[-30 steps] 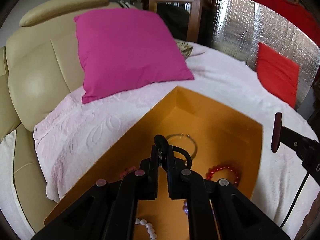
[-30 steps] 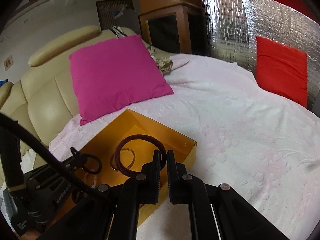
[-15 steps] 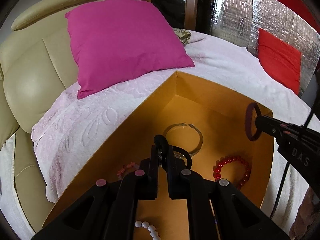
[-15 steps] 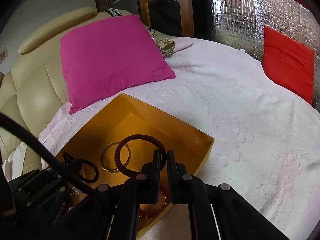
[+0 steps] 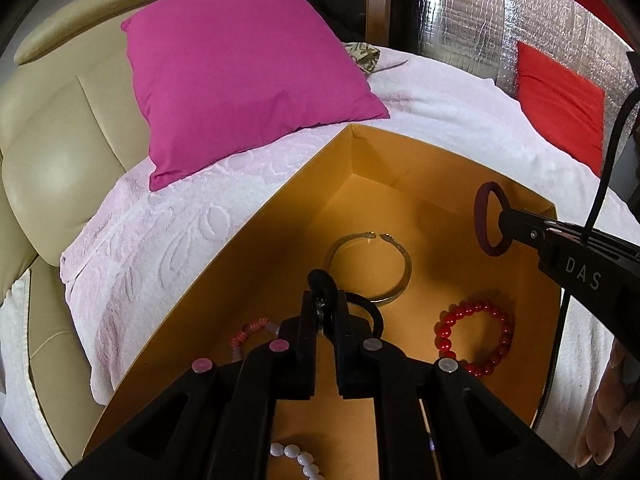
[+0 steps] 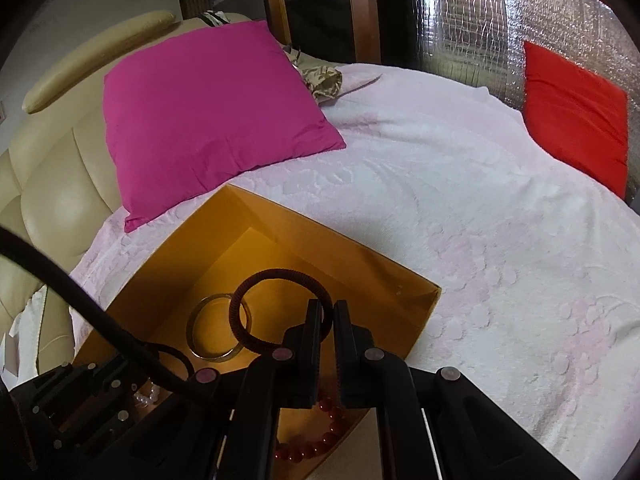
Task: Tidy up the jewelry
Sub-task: 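Carry both items into the orange box and open both tools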
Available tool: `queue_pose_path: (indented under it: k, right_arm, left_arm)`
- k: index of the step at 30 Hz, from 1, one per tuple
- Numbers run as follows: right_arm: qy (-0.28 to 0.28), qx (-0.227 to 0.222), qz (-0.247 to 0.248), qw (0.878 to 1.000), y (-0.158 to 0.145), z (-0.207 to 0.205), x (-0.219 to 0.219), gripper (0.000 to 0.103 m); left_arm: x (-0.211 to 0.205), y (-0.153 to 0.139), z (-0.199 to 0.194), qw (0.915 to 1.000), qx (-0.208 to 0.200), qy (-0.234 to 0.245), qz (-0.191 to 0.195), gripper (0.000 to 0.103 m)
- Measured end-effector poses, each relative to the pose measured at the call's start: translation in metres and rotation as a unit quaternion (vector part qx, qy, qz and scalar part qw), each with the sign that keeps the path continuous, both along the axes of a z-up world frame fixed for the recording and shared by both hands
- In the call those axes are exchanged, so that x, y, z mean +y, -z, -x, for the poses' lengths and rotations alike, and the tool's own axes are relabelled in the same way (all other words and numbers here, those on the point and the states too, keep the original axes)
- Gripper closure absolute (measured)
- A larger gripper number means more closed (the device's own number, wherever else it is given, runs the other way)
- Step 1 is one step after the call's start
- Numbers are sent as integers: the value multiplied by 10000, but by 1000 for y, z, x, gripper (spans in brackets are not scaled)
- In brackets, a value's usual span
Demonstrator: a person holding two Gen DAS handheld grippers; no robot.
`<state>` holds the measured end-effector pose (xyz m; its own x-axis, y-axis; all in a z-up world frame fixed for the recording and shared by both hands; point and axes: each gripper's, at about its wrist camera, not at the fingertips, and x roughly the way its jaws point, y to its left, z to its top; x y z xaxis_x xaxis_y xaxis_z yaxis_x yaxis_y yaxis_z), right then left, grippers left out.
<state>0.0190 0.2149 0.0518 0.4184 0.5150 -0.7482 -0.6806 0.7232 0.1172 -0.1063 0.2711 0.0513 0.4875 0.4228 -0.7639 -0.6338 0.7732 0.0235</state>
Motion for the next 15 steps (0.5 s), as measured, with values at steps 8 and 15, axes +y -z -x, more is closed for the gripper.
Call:
queue_pose_path:
  k: [8,15]
  right_arm:
    - [82,178,9,9998,7,-7,3,95]
    - [112,297,-1,9995,9,-11,2,92]
  left_arm:
    - [2,6,-3,9999,160,8,6,93]
    - [1,4,-3,9998,178,28,-113,60]
